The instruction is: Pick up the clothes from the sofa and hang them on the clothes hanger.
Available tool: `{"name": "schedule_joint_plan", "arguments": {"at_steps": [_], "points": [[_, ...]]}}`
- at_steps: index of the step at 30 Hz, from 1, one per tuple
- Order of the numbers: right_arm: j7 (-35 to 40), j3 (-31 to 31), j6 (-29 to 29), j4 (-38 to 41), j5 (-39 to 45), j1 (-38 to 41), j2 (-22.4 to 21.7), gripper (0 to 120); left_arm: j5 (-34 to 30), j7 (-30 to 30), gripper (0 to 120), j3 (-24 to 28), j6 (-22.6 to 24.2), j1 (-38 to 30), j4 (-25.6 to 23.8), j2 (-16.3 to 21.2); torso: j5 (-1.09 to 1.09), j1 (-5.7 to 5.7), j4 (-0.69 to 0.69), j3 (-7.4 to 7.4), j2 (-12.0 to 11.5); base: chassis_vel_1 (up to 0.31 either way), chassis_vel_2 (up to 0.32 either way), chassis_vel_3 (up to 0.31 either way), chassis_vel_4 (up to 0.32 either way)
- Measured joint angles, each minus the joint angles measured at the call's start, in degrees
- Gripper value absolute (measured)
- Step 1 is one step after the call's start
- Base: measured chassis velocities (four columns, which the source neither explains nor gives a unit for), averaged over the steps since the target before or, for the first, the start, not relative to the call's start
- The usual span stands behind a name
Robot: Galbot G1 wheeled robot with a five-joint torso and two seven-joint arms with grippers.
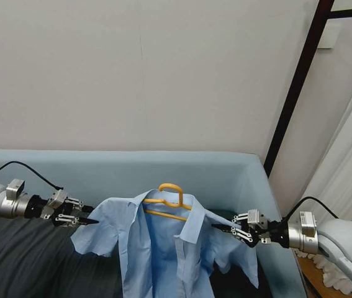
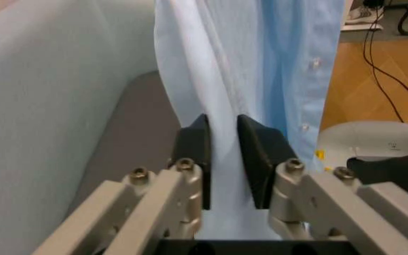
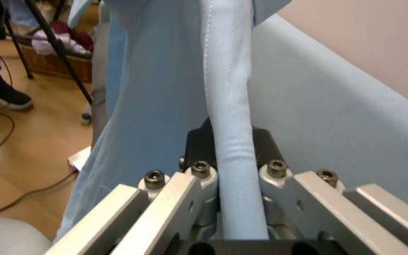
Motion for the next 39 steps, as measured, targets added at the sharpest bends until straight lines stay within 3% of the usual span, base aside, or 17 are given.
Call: {"name": "schedule_joint_plan", "arguments": {"at_steps": [3, 13, 24, 26, 29, 31, 34, 37, 39], "points": [[-0.30, 0.10, 0.00, 0.09, 2.00, -0.12, -0.29, 3, 0.39, -0.04, 0, -0.30, -0.27, 0.23, 0.00, 0.21, 0.00, 0.00, 0.00, 0.00, 0.00, 0.000, 0.000, 0.000, 0.000], [-0.13, 1.97, 0.65, 0.75, 4.77, -0.77, -2.03, 3, 0.50, -0.13, 0, -1.55, -0.95, 0.89, 0.31, 1.26, 0.00, 0.00, 0.00, 0.00, 0.00, 0.000, 0.000, 0.000, 0.000], [0.85, 3.53, 1.96, -0.07, 3.92, -2.19, -2.23, 3, -3.01, -0.20, 0, -5.32, -1.07, 3.36, -2.81, 3.47, 0.02, 0.00, 0.00, 0.00, 0.00, 0.000, 0.000, 0.000, 0.000], [0.96, 3.54, 1.96, 0.39, 4.12, -2.24, -2.10, 3, -3.51, -0.25, 2, -5.71, -1.12, 4.14, -3.33, 3.53, 0.01, 0.00, 0.00, 0.00, 0.00, 0.000, 0.000, 0.000, 0.000], [1.34, 3.54, 1.96, 1.71, 4.53, -2.38, -1.79, 3, -5.21, -1.38, 16, -8.94, -1.48, 6.87, -4.68, 3.05, -0.01, 0.00, 0.00, 0.00, 0.00, 0.000, 0.000, 0.000, 0.000], [1.34, 3.60, 1.96, 1.87, 4.53, -2.44, -1.79, 3, -6.05, -1.57, 20, -10.04, -1.48, 7.60, -4.99, 2.92, -0.01, 0.00, 0.00, 0.00, 0.00, 0.000, 0.000, 0.000, 0.000], [1.44, 3.96, 2.06, 1.96, 4.38, -2.68, -1.80, 3, -8.45, -0.83, 35, -16.52, -0.95, 11.23, -5.98, 2.76, 0.01, 0.00, -0.02, 0.00, 0.00, 0.000, 0.000, 0.000, 0.000], [1.44, 4.09, 2.25, 1.62, 4.20, -2.77, -1.79, 3, -9.29, -0.39, 41, -19.75, -0.75, 13.36, -6.51, 3.01, -0.01, 0.00, 0.01, 0.00, 0.00, 0.000, 0.000, 0.000, 0.000], [1.44, 4.31, 2.48, 1.10, 3.88, -2.91, -1.67, 3, -11.68, -0.71, 52, -22.88, -0.62, 15.00, -7.20, 3.03, 0.00, 0.00, 0.03, 0.00, 0.00, 0.000, 0.000, 0.000, 0.000]]}}
